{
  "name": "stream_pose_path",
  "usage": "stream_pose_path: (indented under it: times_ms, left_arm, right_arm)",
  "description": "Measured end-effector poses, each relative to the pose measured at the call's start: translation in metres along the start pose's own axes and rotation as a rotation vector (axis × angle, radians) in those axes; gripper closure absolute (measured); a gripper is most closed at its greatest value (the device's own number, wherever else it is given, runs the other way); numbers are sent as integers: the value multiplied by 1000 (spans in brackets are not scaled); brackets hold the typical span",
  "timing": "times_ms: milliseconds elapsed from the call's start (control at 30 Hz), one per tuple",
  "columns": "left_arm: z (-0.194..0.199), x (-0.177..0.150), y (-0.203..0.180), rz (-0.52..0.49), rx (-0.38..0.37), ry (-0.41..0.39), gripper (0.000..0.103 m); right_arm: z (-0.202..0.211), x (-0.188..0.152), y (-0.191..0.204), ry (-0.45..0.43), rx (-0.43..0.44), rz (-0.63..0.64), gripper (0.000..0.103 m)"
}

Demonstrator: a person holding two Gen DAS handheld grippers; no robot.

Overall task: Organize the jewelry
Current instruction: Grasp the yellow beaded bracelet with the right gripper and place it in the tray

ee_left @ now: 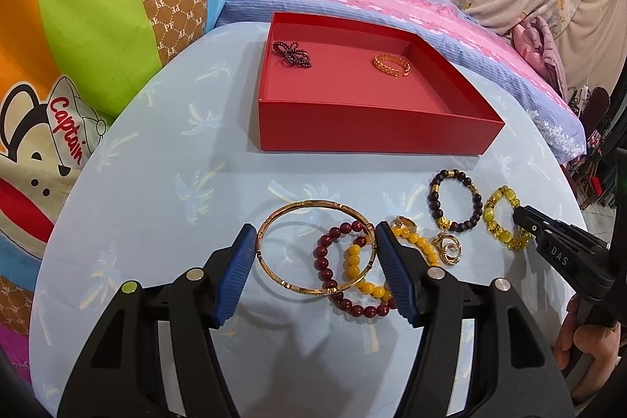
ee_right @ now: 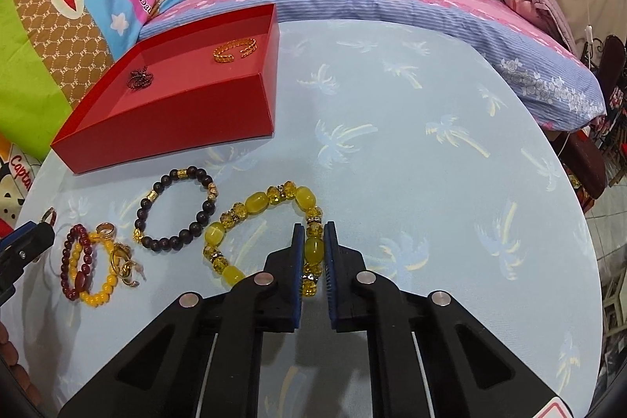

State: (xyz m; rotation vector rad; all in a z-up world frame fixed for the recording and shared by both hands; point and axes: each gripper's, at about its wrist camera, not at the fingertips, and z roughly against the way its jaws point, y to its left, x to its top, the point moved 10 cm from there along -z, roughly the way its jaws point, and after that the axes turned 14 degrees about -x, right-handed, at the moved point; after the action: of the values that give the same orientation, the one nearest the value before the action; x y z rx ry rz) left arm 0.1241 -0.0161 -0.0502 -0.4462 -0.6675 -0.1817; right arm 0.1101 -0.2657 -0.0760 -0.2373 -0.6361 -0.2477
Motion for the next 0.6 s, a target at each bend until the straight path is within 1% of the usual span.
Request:
stream_pose_path:
  times_ms: [167,300,500,600]
  left_arm:
    - [5,2,-2,-4,-7,-5,44]
    - [12,11,-5,-8,-21,-12,44]
    - [21,41,-8,-39,-27,-33,44]
    - [22,64,-12,-56,-43,-42,44]
  right_arm:
    - [11,2,-4,-4,20,-22,94]
    - [31,16,-7,-22,63,-49,94]
    - [65,58,-7,-96,101,-37,94]
    - [77,87,-2,-125,130,-37,94]
